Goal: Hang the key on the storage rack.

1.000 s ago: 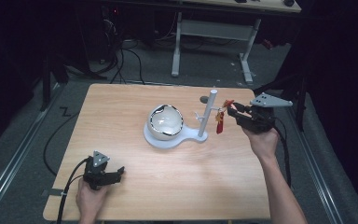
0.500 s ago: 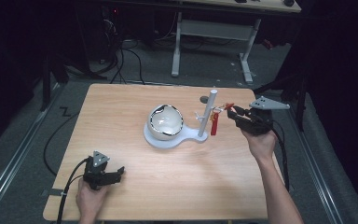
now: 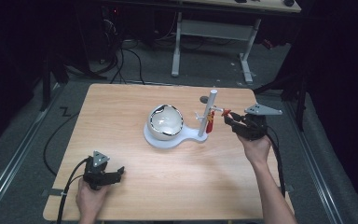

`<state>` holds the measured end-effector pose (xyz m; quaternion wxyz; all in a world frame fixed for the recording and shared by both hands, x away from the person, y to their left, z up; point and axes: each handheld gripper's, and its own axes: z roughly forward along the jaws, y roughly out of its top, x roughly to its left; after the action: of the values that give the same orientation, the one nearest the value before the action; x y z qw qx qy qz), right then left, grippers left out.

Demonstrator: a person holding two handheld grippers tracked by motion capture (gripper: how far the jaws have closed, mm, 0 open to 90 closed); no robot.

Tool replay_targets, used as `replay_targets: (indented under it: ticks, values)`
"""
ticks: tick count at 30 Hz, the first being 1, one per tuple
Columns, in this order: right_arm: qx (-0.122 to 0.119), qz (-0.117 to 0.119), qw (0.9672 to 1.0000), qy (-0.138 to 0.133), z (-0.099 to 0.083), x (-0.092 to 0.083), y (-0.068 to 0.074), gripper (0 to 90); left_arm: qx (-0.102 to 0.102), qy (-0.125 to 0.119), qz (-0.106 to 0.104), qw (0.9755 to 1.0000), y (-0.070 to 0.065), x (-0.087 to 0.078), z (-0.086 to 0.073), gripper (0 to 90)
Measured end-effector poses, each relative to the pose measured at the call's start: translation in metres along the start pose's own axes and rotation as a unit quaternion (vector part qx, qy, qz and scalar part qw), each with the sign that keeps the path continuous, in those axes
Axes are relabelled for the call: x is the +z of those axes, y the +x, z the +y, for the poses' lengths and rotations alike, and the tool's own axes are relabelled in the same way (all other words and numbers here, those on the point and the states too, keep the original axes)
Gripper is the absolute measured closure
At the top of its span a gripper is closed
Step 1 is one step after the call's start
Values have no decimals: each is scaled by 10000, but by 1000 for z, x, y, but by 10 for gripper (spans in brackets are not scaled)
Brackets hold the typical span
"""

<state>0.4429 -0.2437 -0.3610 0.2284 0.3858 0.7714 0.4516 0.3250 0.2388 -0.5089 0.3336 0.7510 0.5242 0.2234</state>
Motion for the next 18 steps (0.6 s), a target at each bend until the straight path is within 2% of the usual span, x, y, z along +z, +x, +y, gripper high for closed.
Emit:
replay_targets:
  ticks: [11,18]
  values:
    - [63,39,9999,77,-12,10,4,672,2,2,1,10000,0,0,0,160]
    - [28,124,9998,126,-15,20,11,669,2,2,1,10000,0,0,0,160]
